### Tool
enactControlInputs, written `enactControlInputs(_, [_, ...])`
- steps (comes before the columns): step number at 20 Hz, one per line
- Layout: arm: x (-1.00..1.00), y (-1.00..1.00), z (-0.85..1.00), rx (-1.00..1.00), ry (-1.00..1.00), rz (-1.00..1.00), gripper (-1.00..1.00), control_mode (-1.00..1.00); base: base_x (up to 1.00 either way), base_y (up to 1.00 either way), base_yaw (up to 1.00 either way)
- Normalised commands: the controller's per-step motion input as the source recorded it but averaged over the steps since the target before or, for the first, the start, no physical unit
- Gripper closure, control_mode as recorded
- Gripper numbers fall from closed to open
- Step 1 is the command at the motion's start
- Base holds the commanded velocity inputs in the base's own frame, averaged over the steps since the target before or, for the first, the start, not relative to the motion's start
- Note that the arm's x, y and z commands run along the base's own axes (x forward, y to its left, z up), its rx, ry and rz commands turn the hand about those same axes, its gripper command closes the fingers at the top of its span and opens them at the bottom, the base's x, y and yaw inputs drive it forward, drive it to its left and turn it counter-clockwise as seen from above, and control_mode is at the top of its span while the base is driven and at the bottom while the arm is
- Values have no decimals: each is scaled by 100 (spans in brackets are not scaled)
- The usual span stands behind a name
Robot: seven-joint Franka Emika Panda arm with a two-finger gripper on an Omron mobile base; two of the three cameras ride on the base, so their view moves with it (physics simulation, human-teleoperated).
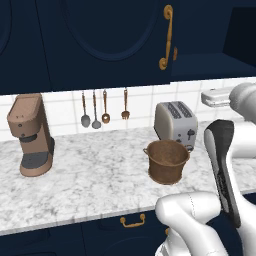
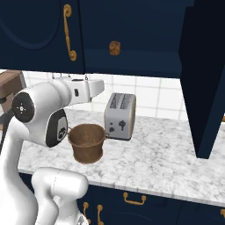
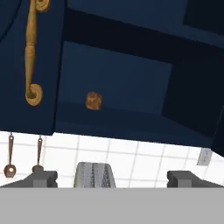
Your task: Open the cabinet, pick up the bread from the cabinet and place it in the basket. Then move the basket to the dining counter.
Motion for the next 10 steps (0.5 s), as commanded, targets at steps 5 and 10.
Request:
enactControlInputs(5, [16, 65, 10, 11, 2, 43, -100, -100, 0, 0, 0])
enactControlInputs(10, [0, 59, 20, 1, -9, 19, -100, -100, 0, 0, 0])
